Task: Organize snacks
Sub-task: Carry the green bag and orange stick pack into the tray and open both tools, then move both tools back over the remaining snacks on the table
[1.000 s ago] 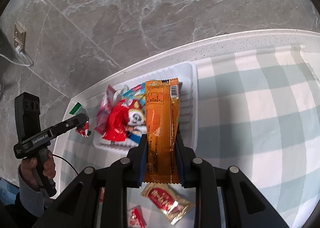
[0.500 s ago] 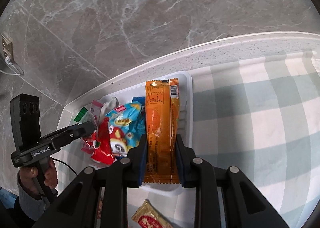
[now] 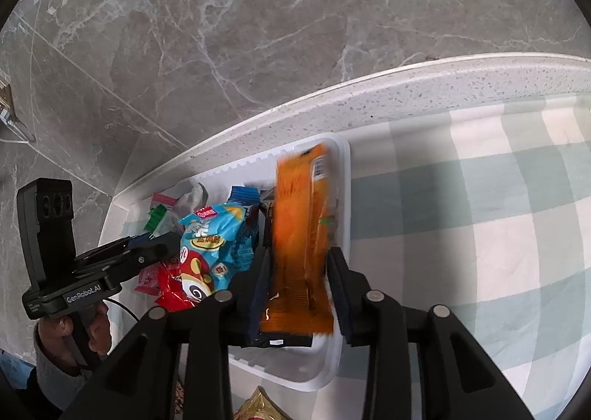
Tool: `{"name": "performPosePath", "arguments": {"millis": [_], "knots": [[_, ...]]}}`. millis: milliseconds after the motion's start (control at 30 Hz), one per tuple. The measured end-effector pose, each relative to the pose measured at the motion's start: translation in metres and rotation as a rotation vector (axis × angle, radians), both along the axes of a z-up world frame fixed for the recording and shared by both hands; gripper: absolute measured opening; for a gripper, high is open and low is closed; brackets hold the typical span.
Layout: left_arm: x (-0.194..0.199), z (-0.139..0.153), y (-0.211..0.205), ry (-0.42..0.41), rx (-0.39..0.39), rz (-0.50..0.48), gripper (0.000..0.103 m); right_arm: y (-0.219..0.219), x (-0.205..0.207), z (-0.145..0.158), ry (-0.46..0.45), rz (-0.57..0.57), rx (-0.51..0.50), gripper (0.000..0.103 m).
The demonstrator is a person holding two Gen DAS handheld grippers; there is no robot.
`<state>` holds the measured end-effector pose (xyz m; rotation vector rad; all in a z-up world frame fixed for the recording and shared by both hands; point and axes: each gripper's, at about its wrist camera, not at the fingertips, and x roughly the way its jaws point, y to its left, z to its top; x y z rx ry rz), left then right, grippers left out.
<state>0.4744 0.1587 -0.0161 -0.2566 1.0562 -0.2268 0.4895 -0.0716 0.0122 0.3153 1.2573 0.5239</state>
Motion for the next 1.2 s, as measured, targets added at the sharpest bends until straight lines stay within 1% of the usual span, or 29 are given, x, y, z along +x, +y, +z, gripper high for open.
{"name": "performPosePath", "arguments": {"millis": [100,233,467,667,867,1067,1200], "knots": [[0.000,0.001,-0.003,-0.010,0.001,0.007,0.040,-0.001,-0.002,0.002,-0.003,-0.006,0.011,0.040],[-0.008,0.011,0.000,-0.023,0.005,0.010,0.041,-0.001,-0.007,0.009,-0.021,-0.008,0.012,0.041],[-0.026,0.027,-0.004,-0.049,0.023,0.006,0.041,-0.007,-0.029,0.025,-0.056,0.002,-0.004,0.042],[-0.052,0.036,-0.006,-0.057,0.027,0.012,0.041,-0.013,-0.055,0.035,-0.068,0.005,-0.018,0.043],[-0.087,0.043,-0.003,-0.057,0.023,0.025,0.042,-0.012,-0.085,0.043,-0.075,0.024,-0.034,0.044],[-0.124,0.042,0.002,-0.044,0.013,0.049,0.042,-0.005,-0.115,0.045,-0.075,0.066,-0.060,0.045],[-0.154,0.035,0.006,-0.023,-0.005,0.071,0.042,0.000,-0.131,0.047,-0.083,0.090,-0.076,0.046]]}}
